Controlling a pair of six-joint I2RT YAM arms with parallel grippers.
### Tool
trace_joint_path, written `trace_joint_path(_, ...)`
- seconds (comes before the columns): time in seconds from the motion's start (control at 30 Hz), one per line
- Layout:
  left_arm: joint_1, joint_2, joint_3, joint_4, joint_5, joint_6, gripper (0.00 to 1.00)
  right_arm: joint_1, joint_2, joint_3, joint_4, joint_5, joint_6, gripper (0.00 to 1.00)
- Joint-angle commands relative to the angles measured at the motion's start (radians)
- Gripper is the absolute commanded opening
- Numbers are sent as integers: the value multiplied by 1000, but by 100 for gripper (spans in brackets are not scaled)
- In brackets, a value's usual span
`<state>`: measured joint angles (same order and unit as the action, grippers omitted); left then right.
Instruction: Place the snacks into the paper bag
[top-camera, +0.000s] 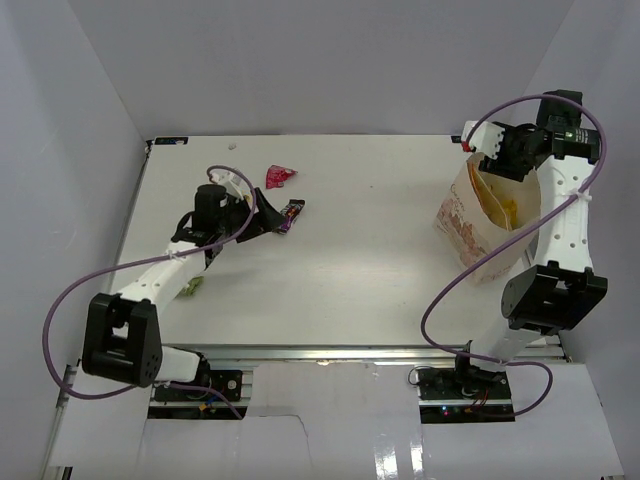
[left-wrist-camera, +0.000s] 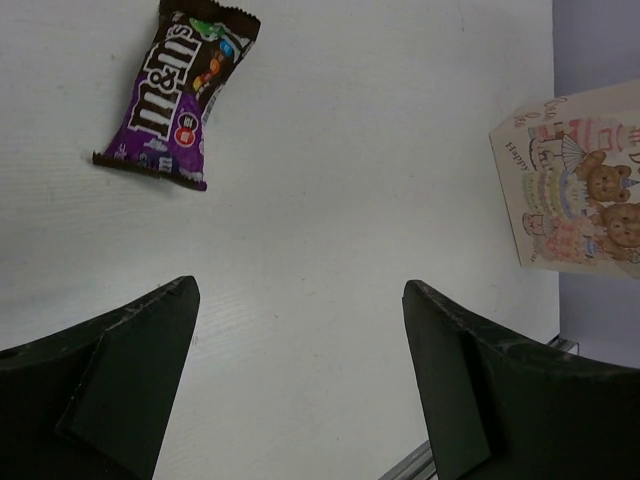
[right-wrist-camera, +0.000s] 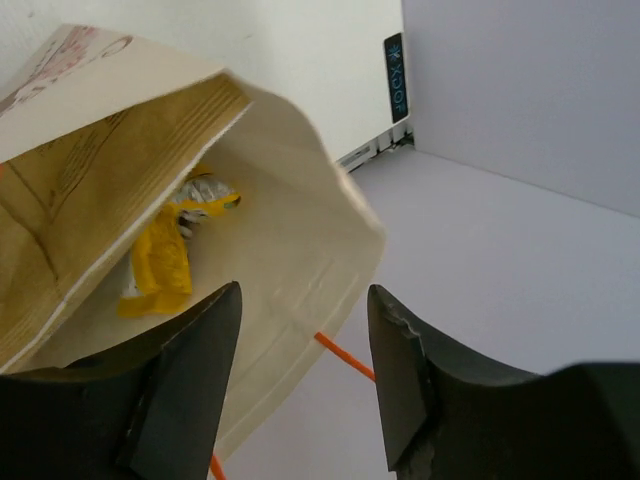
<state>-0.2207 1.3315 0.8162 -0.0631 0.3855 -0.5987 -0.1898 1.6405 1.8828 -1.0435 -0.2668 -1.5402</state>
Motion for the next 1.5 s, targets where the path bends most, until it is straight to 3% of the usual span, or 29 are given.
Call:
trace_joint_path(0.0, -45, 93, 132, -55, -94, 54, 93, -3, 21, 121, -19, -54, 147, 61)
trace_joint_path(0.1, -69, 200, 237, -95, -151, 100, 93, -2, 21, 202, -7, -120, 277, 68)
trace_joint_path(0.3, -123, 365, 420, -92, -203, 261, 92, -2, -102, 130, 207, -273, 681, 97)
trace_joint_path(0.37, -149, 438, 466, -81, -224, 302, 91, -2, -189, -12, 325, -409, 842, 90)
trace_joint_path(0.47, -186, 563, 598, -153, -353, 361, 86, 1, -289, -216, 466, -647, 987, 90)
trace_joint_path(0.5, -193, 592, 633, -179, -387, 372, 79, 15, -303, -250, 488, -713, 1017, 90)
trace_joint_path(0.63, -244, 707, 776, -309, -633, 419, 68, 58, -344, -343, 493, -753, 1043, 92)
trace_joint_path(0.73, -264, 753, 770, -319, -741, 436, 65, 73, -357, -372, 473, -775, 1034, 92)
trace_joint_path(0.9, -269, 775, 742, -326, -813, 428, 64, 99, -367, -401, 456, -784, 1023, 93)
trace_joint_path(1.03, -270, 784, 726, -333, -795, 428, 53, 125, -377, -435, 456, -781, 1032, 93)
trace_joint_path(1.23, -270, 740, 687, -340, -731, 375, 21, 188, -392, -468, 436, -773, 1034, 93)
trace_joint_path(1.4, -270, 635, 626, -337, -608, 297, 0, 344, -378, -484, 399, -734, 1062, 97)
trace_joint_path(1.47, -269, 553, 595, -328, -550, 257, 0, 432, -370, -511, 417, -682, 1121, 99)
